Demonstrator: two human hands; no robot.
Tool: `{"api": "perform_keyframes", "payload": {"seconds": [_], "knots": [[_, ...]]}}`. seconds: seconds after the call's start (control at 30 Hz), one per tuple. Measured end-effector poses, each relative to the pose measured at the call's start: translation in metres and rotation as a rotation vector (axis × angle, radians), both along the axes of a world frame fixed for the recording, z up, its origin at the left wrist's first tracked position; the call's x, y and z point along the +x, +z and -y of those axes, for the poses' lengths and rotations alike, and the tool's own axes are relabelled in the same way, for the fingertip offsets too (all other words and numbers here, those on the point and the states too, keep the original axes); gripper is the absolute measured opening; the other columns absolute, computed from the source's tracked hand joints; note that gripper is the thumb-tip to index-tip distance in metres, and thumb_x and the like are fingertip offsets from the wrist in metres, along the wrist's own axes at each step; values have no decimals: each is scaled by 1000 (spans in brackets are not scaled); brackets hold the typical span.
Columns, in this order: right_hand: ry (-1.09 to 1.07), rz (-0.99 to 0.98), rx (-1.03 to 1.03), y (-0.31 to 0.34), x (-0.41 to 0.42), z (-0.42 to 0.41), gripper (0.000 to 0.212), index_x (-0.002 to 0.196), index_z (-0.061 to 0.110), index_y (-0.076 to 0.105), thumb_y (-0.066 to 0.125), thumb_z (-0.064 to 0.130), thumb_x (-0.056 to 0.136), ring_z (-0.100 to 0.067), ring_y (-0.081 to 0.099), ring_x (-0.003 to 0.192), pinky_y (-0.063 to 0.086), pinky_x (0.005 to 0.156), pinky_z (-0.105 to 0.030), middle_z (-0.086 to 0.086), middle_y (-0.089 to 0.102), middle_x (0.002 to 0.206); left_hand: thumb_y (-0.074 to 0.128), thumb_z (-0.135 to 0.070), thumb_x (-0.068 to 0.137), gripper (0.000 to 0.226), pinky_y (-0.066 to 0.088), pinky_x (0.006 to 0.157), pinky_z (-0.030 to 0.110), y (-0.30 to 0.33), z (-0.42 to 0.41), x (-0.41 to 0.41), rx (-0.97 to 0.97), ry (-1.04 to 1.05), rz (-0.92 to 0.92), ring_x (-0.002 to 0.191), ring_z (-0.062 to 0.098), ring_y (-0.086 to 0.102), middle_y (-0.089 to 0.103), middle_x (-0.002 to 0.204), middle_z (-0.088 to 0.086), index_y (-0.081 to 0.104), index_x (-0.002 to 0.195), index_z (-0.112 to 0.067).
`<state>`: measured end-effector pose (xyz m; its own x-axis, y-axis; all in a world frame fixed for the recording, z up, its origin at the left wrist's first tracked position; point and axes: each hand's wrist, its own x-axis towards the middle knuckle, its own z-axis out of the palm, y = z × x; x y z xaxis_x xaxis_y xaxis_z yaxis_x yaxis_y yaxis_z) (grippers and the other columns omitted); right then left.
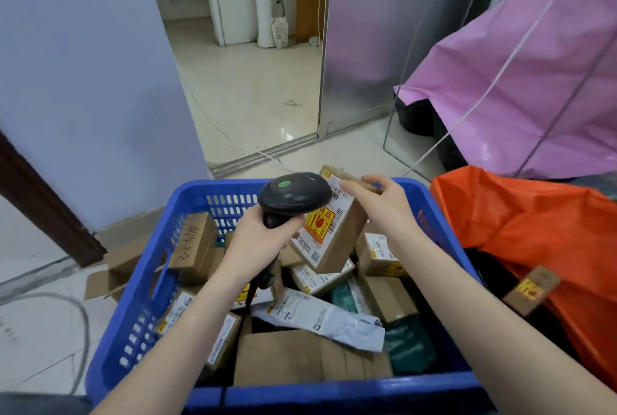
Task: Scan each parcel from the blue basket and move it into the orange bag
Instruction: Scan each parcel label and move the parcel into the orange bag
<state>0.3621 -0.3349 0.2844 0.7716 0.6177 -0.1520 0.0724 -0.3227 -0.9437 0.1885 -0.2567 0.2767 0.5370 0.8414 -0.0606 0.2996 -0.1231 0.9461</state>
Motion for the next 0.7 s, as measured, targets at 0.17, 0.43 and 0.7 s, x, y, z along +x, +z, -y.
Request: {"api": "perform_keyframes", "payload": {"seconds": [0.17,0.43,0.7], "knots": [[-13,45,51,16,7,23,59,128,20,50,71,46,79,-18,61,100,45,63,-23,-5,62,114,69,-29,84,21,53,70,36,18,19,5,61,-17,-16,67,17,62,70,79,15,65,94,-12],[-24,83,71,27,15,46,54,130,19,46,68,39,85,-17,56,99,43,59,-20,0,53,108,68,-23,84,18,51,63,30,33,38,14,72,-65,-21,60,14,57,59,63,7,65,83,-6],[-41,77,75,23,23,53,53,127,20,48,70,39,83,-16,57,96,47,63,-21,0,56,107,68,-21,83,16,51,59,26,35,44,21,85,-36,-14,53,12,55,60,58,7,65,76,-6]]}}
